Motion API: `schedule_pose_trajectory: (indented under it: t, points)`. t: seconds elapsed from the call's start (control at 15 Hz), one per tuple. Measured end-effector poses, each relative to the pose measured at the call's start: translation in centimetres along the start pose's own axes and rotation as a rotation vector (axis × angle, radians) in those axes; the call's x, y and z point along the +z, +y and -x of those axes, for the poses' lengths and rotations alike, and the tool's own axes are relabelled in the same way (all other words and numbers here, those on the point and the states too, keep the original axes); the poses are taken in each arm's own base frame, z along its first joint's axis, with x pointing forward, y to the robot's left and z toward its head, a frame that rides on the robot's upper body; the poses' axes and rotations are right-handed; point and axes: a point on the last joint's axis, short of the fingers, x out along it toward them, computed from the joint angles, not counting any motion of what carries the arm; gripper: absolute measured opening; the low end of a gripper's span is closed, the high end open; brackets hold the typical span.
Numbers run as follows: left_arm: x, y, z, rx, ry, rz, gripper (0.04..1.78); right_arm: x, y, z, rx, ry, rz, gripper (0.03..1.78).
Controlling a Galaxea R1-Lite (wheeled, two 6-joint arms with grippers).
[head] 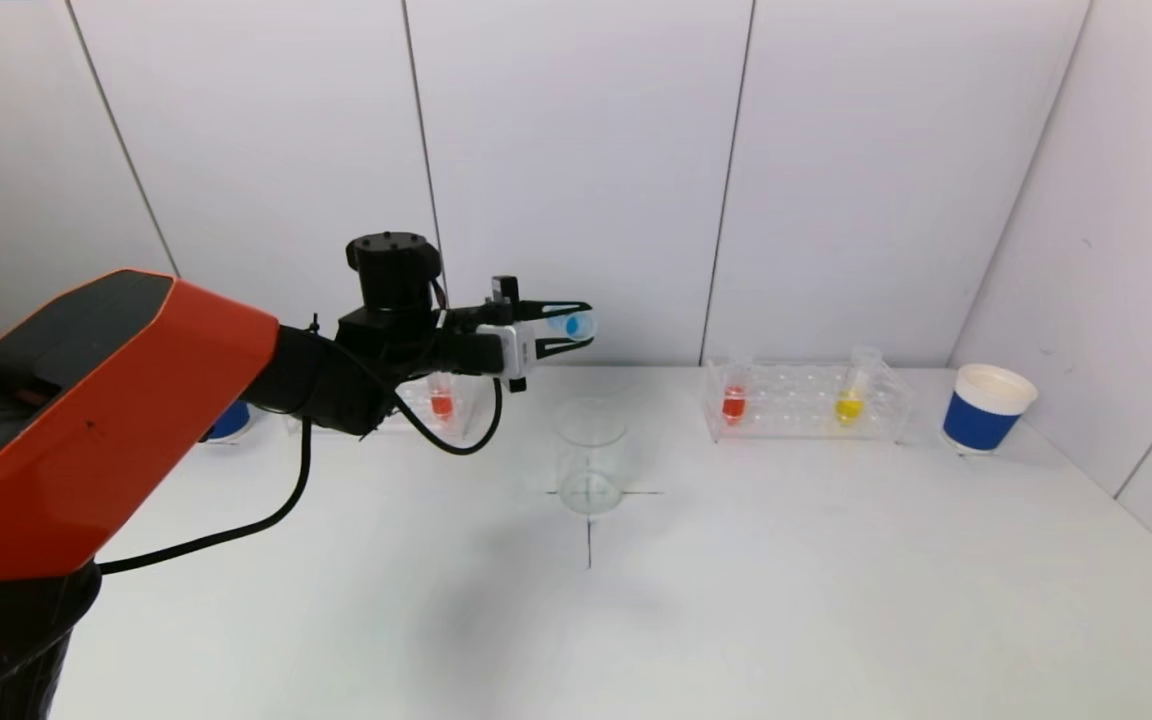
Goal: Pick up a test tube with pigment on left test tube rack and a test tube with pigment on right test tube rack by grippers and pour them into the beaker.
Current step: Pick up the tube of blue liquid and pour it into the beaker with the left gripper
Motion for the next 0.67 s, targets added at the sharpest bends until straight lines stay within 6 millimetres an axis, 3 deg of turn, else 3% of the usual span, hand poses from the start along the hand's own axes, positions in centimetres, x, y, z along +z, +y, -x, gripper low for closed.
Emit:
schedule_pose_trajectory:
  t: [0.67]
  points:
    - [0.10,-1.04,0.20,-0.028,-0.023,-0.142,0.44,0.00,0.00,0.00,0.000,0.000,0.000,1.76]
